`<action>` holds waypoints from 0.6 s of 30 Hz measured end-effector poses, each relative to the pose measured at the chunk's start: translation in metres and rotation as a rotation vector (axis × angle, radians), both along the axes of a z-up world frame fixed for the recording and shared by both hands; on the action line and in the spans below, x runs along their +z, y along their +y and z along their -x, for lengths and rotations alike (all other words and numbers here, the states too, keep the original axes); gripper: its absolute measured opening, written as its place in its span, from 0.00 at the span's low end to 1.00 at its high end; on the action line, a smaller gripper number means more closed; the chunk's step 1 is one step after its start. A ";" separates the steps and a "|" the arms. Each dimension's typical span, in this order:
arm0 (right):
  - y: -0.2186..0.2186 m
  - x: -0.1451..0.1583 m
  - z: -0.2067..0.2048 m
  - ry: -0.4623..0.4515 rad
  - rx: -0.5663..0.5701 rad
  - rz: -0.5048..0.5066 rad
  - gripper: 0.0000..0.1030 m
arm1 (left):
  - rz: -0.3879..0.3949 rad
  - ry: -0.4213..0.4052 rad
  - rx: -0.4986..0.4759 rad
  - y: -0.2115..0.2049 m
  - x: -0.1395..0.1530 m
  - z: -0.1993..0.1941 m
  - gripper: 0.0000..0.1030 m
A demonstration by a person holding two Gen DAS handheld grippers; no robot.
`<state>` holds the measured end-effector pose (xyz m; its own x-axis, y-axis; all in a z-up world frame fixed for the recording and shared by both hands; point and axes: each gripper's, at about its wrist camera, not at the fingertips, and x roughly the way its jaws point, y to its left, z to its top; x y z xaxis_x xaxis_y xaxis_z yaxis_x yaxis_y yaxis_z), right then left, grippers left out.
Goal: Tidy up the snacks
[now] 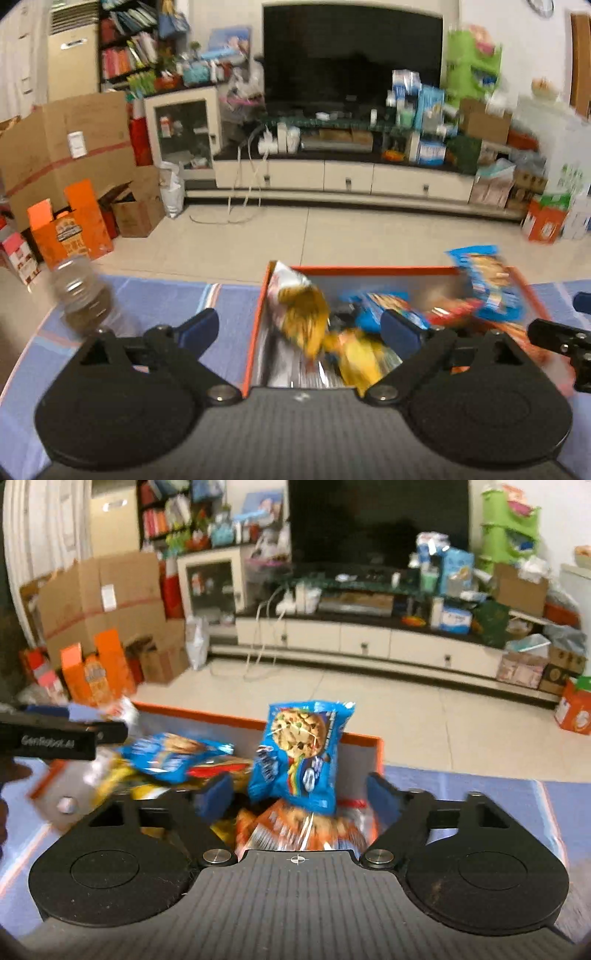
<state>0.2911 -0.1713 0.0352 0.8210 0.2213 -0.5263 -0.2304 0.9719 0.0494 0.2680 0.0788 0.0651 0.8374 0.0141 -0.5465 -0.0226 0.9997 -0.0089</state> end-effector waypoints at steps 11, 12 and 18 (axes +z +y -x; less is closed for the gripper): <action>-0.015 0.018 0.244 -0.153 -0.031 -0.119 0.94 | 0.002 -0.071 -0.049 -0.018 -0.008 0.221 0.99; -0.015 0.013 0.243 -0.154 -0.032 -0.113 0.94 | -0.015 -0.072 -0.050 -0.021 -0.013 0.218 0.99; -0.026 -0.025 0.203 -0.034 -0.084 -0.122 0.94 | -0.063 -0.014 -0.040 -0.037 -0.036 0.167 0.99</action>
<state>0.0880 -0.1969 0.0104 0.8565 0.2115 -0.4709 -0.1520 0.9751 0.1616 0.1013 0.0419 0.0291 0.8454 0.0143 -0.5340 0.0175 0.9984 0.0545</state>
